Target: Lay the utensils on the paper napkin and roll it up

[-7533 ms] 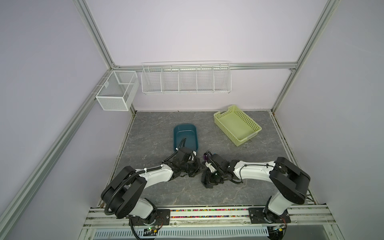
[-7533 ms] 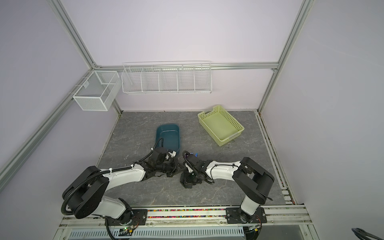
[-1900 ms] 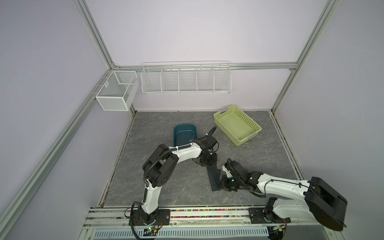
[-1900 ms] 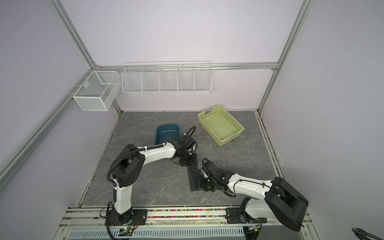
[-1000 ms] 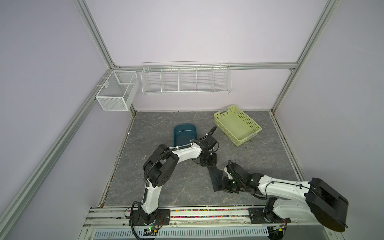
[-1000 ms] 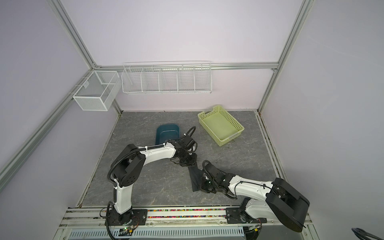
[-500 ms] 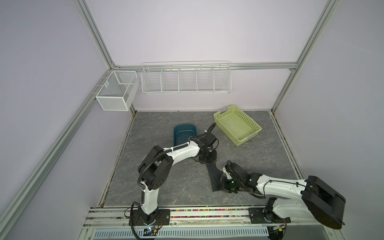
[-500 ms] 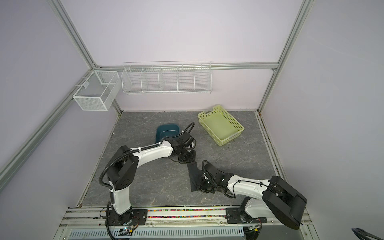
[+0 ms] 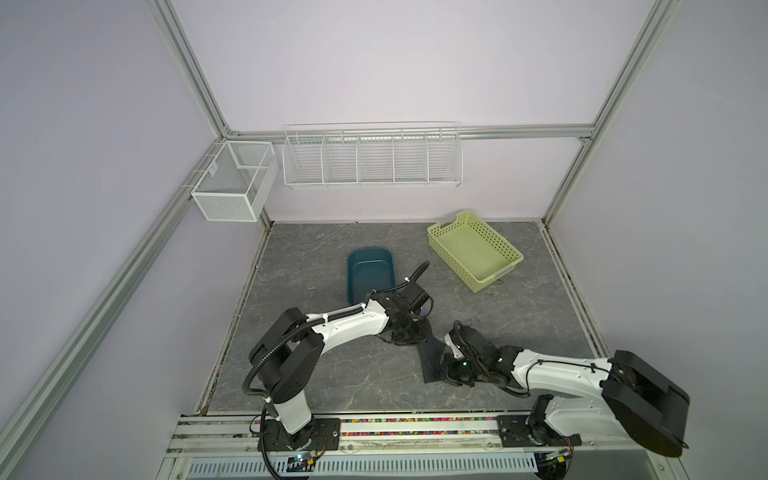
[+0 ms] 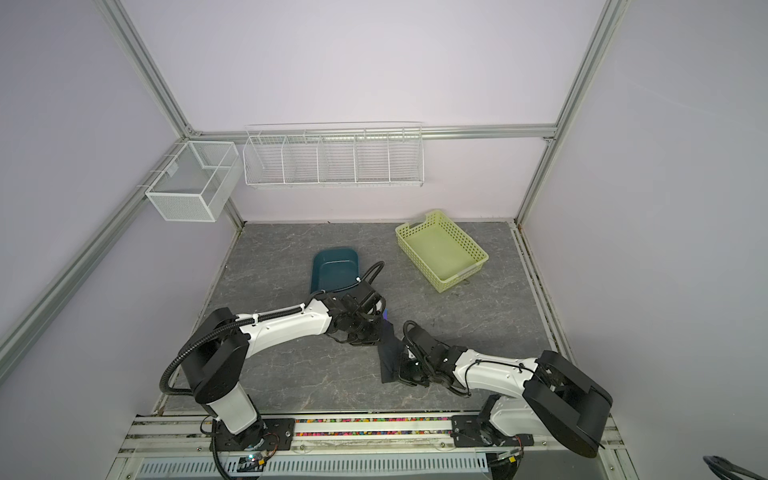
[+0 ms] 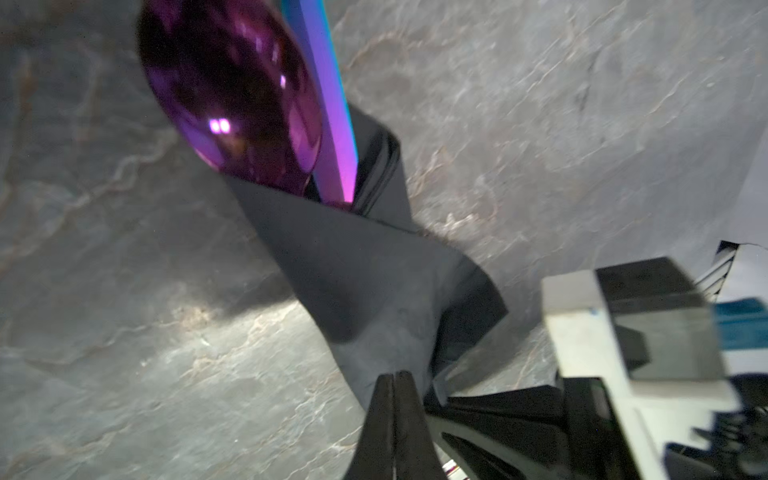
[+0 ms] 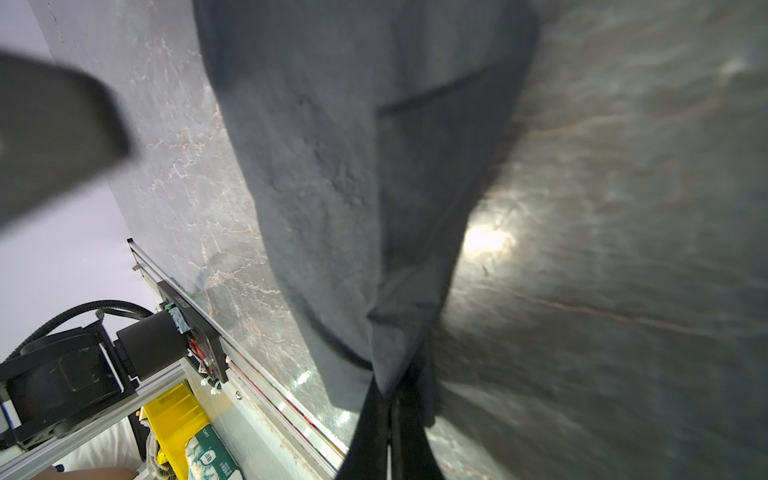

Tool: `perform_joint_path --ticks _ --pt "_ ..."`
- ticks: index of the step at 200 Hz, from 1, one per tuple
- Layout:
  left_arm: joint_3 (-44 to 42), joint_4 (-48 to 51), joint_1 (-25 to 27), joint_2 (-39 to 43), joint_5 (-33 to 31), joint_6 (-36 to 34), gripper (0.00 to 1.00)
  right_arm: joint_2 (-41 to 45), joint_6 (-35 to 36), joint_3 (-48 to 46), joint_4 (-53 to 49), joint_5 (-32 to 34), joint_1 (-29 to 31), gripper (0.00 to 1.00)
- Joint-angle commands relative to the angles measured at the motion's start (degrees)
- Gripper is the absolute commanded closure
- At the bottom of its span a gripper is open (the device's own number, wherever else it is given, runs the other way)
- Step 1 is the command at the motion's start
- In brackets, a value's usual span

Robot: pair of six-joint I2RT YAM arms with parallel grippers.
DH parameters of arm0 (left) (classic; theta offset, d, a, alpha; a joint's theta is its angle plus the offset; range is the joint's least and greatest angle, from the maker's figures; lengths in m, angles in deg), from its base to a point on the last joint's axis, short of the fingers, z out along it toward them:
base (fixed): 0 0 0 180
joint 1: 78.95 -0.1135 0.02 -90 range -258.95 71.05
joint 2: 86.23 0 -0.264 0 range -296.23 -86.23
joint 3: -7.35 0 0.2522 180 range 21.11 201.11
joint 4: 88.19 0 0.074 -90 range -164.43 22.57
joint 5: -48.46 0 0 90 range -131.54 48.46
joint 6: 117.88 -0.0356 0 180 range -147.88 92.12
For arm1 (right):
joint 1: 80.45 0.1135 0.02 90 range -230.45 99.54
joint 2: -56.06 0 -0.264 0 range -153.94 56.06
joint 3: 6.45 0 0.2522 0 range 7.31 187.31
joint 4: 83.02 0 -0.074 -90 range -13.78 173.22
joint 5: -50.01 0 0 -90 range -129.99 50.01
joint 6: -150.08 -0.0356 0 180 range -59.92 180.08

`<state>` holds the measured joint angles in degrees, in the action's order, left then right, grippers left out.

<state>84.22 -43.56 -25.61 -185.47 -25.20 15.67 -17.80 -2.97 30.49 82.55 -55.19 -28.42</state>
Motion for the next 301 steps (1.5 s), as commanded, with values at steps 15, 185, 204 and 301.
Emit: perform_joint_path --ticks 15,185,204,301 --pt "-2.3 -6.0 1.6 -1.6 0.4 2.9 1.00 -2.8 -1.5 -1.6 -3.7 0.9 0.9 0.94" --pt "-5.9 -7.9 1.7 -6.3 -1.7 1.0 1.00 6.2 4.4 4.3 -18.6 5.2 -1.1 0.72" --pt "-6.0 -8.0 1.7 -6.4 -1.5 1.0 1.00 7.5 5.2 4.2 -18.9 4.1 -2.9 0.51" --pt "-5.7 -7.7 1.7 -6.3 -1.6 1.0 1.00 1.1 8.5 6.4 -12.1 -0.7 -7.1 0.39"
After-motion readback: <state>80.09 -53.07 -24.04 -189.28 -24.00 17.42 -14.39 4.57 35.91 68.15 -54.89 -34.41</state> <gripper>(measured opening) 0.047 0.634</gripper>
